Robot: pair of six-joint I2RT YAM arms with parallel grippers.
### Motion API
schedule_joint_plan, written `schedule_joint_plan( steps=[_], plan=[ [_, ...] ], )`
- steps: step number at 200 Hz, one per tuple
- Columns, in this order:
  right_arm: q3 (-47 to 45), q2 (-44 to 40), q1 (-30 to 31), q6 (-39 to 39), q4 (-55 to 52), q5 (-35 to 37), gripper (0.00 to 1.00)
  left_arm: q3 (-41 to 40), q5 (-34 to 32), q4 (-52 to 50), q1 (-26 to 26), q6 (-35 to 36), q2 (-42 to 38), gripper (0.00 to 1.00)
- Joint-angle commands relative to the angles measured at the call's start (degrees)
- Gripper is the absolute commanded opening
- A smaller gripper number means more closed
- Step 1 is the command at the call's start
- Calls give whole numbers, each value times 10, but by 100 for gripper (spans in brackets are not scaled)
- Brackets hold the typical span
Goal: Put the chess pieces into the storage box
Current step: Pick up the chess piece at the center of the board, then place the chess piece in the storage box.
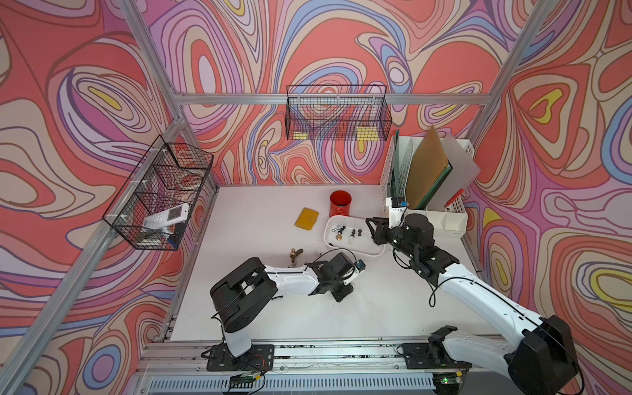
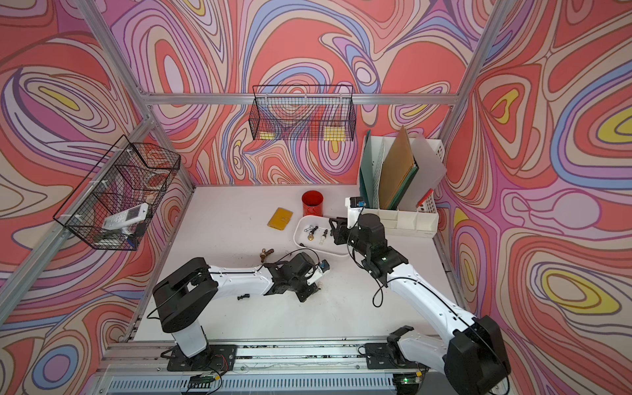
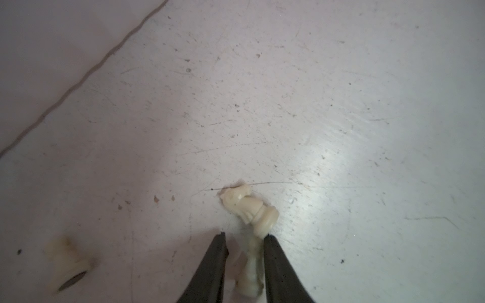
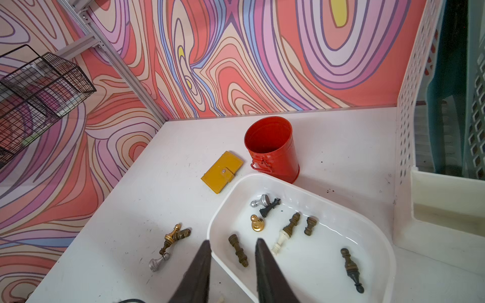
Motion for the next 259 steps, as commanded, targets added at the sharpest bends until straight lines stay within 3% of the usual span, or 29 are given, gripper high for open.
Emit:
schedule_joint_plan(
  steps=[1, 132, 191, 229, 259],
  plan=[
    [-12, 1, -1, -4, -5, 8, 31, -7, -43, -70, 1, 3, -5, 29],
    [-18, -6, -1, -2, -13, 21, 31, 7, -33, -98, -4, 5, -6, 20],
    [-14, -13, -1, 1, -17, 23, 31, 11, -44, -105, -4, -14, -90, 19],
    [-2, -24, -1, 2, -27, 27, 31, 67, -68, -118, -4, -36, -119, 19],
    [-4, -43, -1, 0, -27, 40, 31, 185, -102, -124, -1, -44, -41, 20]
  ],
)
